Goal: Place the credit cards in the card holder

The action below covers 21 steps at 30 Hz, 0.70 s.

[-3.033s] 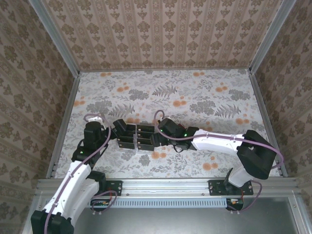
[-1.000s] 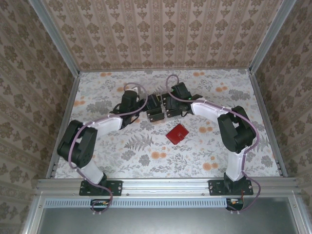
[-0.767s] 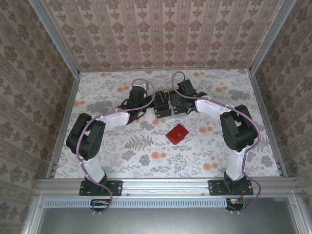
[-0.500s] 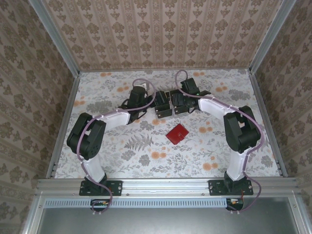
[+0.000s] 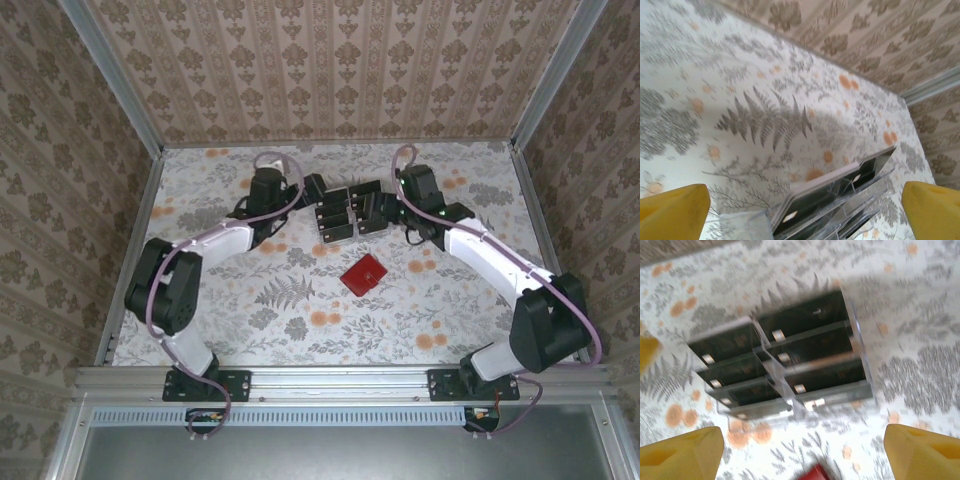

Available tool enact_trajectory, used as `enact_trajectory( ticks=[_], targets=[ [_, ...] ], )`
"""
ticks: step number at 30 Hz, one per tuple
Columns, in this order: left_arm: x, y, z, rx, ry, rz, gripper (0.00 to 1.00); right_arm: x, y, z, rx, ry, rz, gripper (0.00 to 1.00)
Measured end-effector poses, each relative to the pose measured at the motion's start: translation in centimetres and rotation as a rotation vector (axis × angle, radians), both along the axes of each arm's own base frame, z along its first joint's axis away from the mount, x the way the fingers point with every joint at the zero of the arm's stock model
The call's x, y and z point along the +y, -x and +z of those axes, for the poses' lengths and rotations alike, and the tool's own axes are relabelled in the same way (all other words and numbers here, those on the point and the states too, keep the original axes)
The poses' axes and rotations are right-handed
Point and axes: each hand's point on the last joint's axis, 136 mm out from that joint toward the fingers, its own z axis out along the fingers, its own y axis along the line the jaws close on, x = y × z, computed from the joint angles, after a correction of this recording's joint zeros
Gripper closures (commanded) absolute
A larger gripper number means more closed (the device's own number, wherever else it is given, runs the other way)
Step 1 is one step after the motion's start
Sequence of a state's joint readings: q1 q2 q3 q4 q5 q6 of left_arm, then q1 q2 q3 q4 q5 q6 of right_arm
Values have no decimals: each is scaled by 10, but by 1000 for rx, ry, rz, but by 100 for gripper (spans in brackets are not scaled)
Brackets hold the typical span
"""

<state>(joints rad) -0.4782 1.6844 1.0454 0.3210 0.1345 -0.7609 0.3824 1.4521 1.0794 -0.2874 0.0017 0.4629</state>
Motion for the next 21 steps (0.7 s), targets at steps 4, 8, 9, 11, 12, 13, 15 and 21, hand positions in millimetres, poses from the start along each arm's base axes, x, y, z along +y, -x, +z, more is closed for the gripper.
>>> enact_trajectory(
  ticks=[4, 8, 9, 11, 12, 13, 15, 21],
  targets=[
    [43, 0, 40, -67, 9, 71, 0, -2, 18, -36, 85, 6, 5, 16],
    [73, 24, 69, -115, -12, 110, 0, 1, 23, -61, 126, 4, 14, 16],
    [76, 33, 72, -120, -18, 106, 0, 4, 22, -67, 134, 4, 17, 16],
    [80, 50, 71, -113, -34, 96, 0, 8, 20, -78, 150, 6, 24, 16],
    [83, 59, 67, -105, -42, 94, 0, 12, 19, -84, 157, 7, 30, 16],
    [86, 68, 61, -91, -50, 93, 0, 15, 18, -89, 163, 10, 36, 16],
    [94, 87, 44, -53, -70, 94, 0, 23, 20, -102, 184, 20, 55, 16],
    [114, 140, -8, 51, -135, 109, 0, 48, 31, -129, 227, 45, 120, 18]
  ],
)
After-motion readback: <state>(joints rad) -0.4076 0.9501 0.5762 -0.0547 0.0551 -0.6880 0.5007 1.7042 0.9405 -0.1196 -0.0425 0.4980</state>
